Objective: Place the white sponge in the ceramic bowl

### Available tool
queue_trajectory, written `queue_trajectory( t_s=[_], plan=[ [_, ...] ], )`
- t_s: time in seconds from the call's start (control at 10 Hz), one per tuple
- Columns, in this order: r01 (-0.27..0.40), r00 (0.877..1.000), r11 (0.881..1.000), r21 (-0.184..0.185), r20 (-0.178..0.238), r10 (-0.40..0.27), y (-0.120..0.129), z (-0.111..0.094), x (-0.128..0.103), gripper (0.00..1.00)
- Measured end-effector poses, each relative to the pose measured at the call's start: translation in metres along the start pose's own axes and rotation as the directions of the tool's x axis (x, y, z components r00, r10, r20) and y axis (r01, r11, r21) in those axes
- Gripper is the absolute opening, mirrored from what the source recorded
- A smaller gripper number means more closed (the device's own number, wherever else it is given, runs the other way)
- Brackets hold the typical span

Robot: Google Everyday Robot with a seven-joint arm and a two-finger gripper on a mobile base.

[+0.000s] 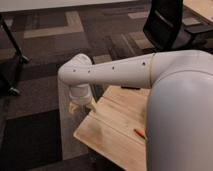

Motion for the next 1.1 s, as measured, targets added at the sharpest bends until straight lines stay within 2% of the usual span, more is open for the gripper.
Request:
queue_trajectory(
  t_s=[0.6,0.8,0.9,1.0,1.1],
  plan=[
    [-0.003,1.0,1.0,-0.001,0.0,0.003,-0.001,-0.001,0.0,0.65],
    [-0.085,0.996,0.996,-0.008,0.017,0.085,-0.026,-0.01,0.0,0.65],
    [-0.142,0.989,0.99,-0.009,0.029,0.142,-0.046,-0.018,0.001,0.65],
    [-0.213,0.976,0.977,-0.002,0.042,0.213,-0.082,-0.026,0.006,0.65],
    [-0.237,0.971,0.972,0.005,0.046,0.236,-0.096,-0.027,0.007,0.65]
  ],
)
